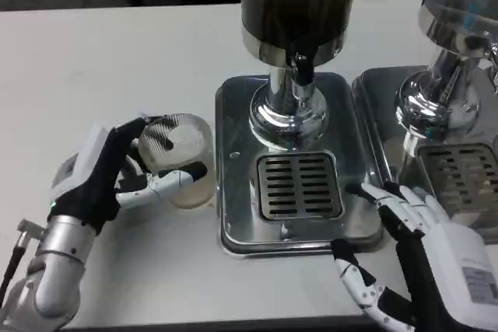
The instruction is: Grasp the cup under the faucet to collect the drink, then remove the cup.
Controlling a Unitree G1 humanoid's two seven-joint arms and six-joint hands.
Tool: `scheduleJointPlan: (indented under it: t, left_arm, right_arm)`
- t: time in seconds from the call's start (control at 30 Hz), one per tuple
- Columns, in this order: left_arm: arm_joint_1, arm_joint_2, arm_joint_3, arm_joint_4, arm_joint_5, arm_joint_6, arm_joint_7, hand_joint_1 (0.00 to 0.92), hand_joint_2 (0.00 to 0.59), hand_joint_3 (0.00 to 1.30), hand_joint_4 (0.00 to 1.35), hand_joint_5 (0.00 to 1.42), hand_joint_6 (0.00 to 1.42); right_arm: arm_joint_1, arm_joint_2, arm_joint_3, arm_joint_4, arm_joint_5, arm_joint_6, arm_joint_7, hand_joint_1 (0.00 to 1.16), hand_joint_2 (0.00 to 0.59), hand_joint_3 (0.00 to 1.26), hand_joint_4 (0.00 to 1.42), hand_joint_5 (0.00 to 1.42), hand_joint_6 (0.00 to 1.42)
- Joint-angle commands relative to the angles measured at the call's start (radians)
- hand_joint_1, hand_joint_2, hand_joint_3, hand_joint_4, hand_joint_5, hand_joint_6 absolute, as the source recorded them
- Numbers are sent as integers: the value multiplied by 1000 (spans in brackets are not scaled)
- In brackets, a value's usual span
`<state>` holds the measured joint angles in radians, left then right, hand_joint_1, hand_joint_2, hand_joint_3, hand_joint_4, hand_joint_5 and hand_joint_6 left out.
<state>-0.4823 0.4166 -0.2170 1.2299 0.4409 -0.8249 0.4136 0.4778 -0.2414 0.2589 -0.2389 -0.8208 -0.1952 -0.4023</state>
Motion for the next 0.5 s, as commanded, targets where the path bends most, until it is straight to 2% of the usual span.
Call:
scheduleJointPlan:
  t: [0.03, 0.5]
  left_arm:
    - [7, 0, 4, -15, 13, -19, 65, 448, 61, 573, 630, 947, 1176]
    - [3, 23, -1, -47, 71, -64, 197, 470, 39, 633, 692, 1000, 1241]
  right_arm:
    - [-1, -5, -3, -7, 14, -10, 9, 382, 406, 260, 247, 134, 65]
    - [-23, -11, -5, 14, 32, -21, 6, 386, 406, 251, 247, 133, 75]
